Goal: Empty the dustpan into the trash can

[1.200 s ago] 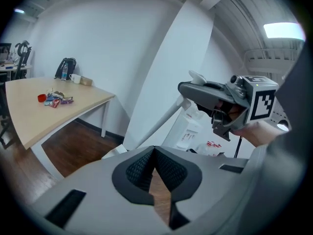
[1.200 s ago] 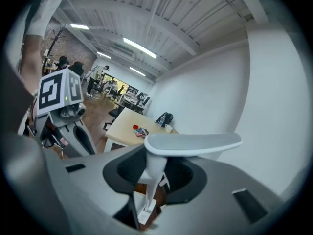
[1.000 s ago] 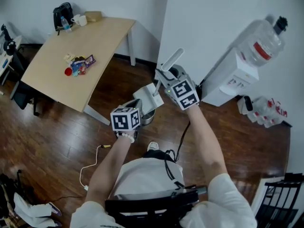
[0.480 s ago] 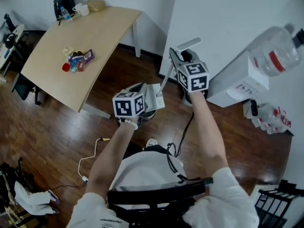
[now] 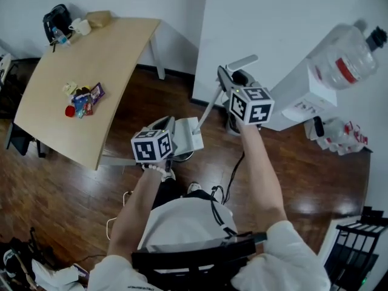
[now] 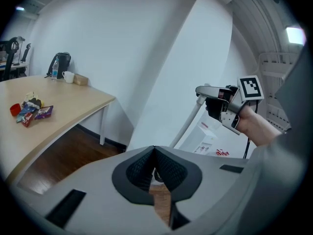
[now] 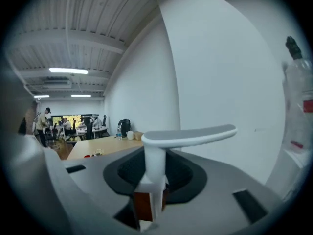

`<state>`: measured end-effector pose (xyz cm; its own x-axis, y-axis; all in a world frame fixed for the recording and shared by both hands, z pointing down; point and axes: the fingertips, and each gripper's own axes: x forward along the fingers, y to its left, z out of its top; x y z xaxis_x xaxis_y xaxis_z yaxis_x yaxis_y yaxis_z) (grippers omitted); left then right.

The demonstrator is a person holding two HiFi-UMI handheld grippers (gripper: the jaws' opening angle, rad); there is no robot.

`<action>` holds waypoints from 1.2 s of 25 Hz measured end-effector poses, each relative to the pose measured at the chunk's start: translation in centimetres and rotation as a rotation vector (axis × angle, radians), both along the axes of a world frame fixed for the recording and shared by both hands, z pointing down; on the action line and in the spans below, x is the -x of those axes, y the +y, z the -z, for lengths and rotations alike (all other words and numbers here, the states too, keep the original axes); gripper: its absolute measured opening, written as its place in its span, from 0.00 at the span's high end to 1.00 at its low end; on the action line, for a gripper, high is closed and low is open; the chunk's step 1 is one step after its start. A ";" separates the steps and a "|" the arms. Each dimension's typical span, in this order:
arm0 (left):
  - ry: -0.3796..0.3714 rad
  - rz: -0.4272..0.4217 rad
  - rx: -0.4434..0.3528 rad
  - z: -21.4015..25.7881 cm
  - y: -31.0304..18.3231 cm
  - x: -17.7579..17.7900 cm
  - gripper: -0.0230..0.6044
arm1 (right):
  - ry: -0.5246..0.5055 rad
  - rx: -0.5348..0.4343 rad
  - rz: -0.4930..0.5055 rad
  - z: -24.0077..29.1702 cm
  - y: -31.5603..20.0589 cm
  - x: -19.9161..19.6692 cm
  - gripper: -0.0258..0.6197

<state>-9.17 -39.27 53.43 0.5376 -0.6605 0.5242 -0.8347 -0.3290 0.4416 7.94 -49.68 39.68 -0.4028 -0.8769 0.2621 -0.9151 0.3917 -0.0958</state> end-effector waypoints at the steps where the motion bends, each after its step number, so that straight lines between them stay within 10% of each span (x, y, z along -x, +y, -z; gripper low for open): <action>1: 0.002 -0.008 0.003 -0.2 -0.5 0.2 0.97 | -0.030 0.019 -0.022 0.1 0.0 -0.5 0.78; 14: 0.079 -0.126 0.051 -2.3 -5.0 0.2 0.97 | -0.158 0.022 -0.253 3.6 3.1 -5.1 0.78; 30: 0.133 -0.299 0.034 -1.8 -4.0 -9.8 0.97 | -0.179 -0.085 -0.520 11.7 14.9 -19.4 0.78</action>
<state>0.59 -43.24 55.26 0.7704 -0.4465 0.4550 -0.6375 -0.5341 0.5552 27.30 -34.82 27.97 0.0566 -0.9872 0.1492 -0.9624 -0.0937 -0.2549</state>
